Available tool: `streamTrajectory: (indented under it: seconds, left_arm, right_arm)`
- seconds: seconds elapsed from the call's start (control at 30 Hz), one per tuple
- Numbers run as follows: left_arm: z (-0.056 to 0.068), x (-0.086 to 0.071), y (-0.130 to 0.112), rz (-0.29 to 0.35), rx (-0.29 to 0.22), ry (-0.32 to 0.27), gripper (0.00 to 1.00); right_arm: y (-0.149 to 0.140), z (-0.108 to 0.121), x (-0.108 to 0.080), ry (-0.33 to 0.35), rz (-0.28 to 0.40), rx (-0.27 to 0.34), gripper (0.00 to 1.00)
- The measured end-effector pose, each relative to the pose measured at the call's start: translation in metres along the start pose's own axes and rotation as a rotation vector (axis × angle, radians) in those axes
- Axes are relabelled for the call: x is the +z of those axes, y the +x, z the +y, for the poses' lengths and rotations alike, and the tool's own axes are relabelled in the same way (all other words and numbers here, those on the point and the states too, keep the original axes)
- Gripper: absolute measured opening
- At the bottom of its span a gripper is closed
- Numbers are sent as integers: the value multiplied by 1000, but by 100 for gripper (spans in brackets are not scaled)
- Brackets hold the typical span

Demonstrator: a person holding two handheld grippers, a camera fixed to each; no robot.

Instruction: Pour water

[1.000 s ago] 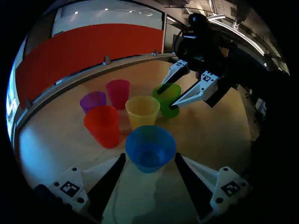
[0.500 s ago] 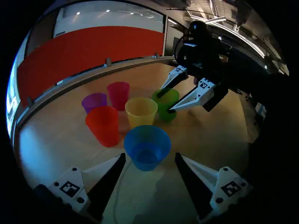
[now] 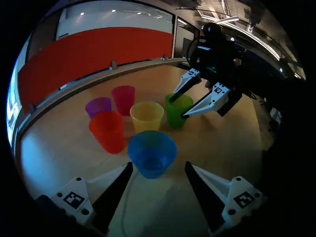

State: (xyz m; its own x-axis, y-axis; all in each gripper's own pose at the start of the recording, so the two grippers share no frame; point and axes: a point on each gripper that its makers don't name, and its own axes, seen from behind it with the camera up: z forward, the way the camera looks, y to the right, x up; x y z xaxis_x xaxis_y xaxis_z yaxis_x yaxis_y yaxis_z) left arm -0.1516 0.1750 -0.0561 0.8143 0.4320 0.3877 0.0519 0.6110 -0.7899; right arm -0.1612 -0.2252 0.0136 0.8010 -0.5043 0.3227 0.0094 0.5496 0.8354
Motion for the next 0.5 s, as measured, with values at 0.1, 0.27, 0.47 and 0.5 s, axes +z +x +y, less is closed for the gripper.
streamTrajectory:
  seconds: [0.1,0.27,0.47,0.5]
  left_arm:
    - [0,-1,1,2,-4,1,98]
    - [0,-2,1,6,-11,6,98]
    - [0,-4,0,6,-17,9,98]
    - [0,-5,-1,5,-18,11,98]
  right_arm:
    - [-1,-1,-1,0,0,-3,93]
    - [-2,2,-2,-10,-1,0,96]
    - [-5,2,-4,-12,-3,10,96]
    - [-6,2,-5,-13,-5,11,96]
